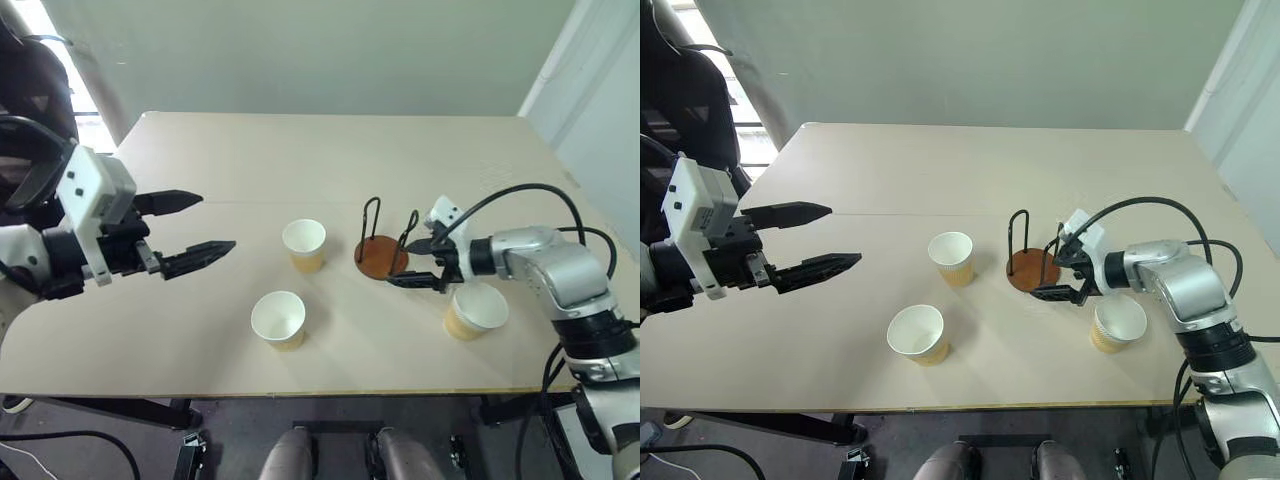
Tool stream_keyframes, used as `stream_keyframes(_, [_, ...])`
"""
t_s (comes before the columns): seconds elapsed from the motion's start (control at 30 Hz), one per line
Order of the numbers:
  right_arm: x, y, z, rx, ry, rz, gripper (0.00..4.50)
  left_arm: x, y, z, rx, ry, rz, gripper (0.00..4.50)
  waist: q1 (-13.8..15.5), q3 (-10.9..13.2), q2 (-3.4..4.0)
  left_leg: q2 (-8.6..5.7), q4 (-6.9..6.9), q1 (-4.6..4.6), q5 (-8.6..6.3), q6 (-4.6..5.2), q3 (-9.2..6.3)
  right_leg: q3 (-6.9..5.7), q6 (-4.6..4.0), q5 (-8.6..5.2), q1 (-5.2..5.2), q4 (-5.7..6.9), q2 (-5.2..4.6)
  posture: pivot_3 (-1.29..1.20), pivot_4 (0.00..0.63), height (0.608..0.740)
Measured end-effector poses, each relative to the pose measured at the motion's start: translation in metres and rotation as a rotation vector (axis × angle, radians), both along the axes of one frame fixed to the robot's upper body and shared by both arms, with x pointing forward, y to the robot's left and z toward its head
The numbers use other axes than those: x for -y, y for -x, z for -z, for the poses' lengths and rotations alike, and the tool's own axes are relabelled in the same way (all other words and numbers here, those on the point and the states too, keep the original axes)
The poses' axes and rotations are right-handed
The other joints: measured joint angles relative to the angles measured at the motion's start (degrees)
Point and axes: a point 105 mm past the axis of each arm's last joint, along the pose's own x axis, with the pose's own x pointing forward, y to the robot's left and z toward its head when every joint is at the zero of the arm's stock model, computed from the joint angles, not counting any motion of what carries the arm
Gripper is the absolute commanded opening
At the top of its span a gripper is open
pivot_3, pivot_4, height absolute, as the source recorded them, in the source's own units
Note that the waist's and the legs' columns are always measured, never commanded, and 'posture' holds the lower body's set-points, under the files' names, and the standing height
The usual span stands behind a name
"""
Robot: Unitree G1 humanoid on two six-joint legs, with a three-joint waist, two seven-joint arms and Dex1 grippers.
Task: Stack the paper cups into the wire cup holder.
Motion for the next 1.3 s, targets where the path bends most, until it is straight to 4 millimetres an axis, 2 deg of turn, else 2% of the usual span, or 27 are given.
stream_keyframes(0.17, [0.001,-0.007,0.000,0.015,-0.002,0.029,4.50,0.000,0.000,0.003,-0.005,0.001,-0.011,4.48,0.09,-0.01,-0.02,0.00,0.00,0.00,-0.02,-0.03,0.00,0.00,-0.02,-0.01,-0.01,0.00,0.00,0.00,0.150,0.740])
stream_keyframes(0.27, [-0.001,-0.013,0.001,0.028,-0.007,0.055,3.88,0.000,0.000,0.004,-0.006,0.000,-0.010,4.50,0.04,-0.01,-0.02,0.02,-0.01,0.00,-0.03,-0.05,0.00,0.00,-0.03,0.00,-0.04,0.02,0.01,0.00,0.150,0.740])
stream_keyframes(0.6, [-0.002,-0.019,0.004,0.045,-0.004,0.083,0.19,0.000,0.001,0.003,-0.005,-0.002,-0.009,4.50,0.06,-0.01,-0.02,0.04,-0.05,0.00,-0.03,-0.09,0.00,-0.02,-0.04,0.00,-0.06,0.02,0.02,0.00,0.150,0.740])
stream_keyframes(0.63, [-0.002,-0.020,0.003,0.057,-0.002,0.083,0.02,0.000,0.001,0.003,-0.006,-0.002,-0.010,4.50,0.06,-0.01,-0.02,0.04,-0.05,0.00,-0.03,-0.09,0.00,-0.02,-0.04,0.00,-0.06,0.02,0.02,0.00,0.150,0.740])
stream_keyframes(0.83, [-0.003,-0.014,0.002,0.065,-0.002,0.038,0.02,0.000,0.001,0.003,-0.006,-0.001,-0.009,4.50,0.10,-0.04,-0.10,0.04,-0.05,-0.03,-0.03,-0.10,0.00,-0.03,-0.06,-0.01,-0.05,0.01,0.02,0.00,0.150,0.740])
stream_keyframes(1.0, [0.003,0.025,-0.001,0.027,-0.004,-0.204,0.02,-0.004,0.001,0.001,-0.002,0.000,-0.020,4.50,0.27,-0.02,-0.13,0.05,-0.06,-0.11,-0.07,-0.21,0.02,-0.04,-0.07,-0.03,-0.09,-0.04,0.03,0.00,0.150,0.740])
stream_keyframes(1.17, [-0.005,0.057,-0.023,0.045,-0.029,-0.404,0.02,-0.003,0.001,0.000,-0.002,0.002,-0.009,4.50,-0.07,0.01,-0.19,0.09,-0.11,-0.07,0.03,-0.32,0.02,-0.04,-0.32,-0.18,-0.10,0.00,0.09,0.00,0.150,0.740])
stream_keyframes(1.3, [-0.014,0.082,-0.022,0.031,-0.028,-0.529,0.02,-0.001,-0.001,-0.001,-0.002,0.001,0.004,4.50,-0.05,0.00,-0.32,0.11,-0.17,0.03,0.09,-0.35,0.02,-0.03,-0.51,-0.29,-0.01,0.00,0.11,0.00,0.150,0.740])
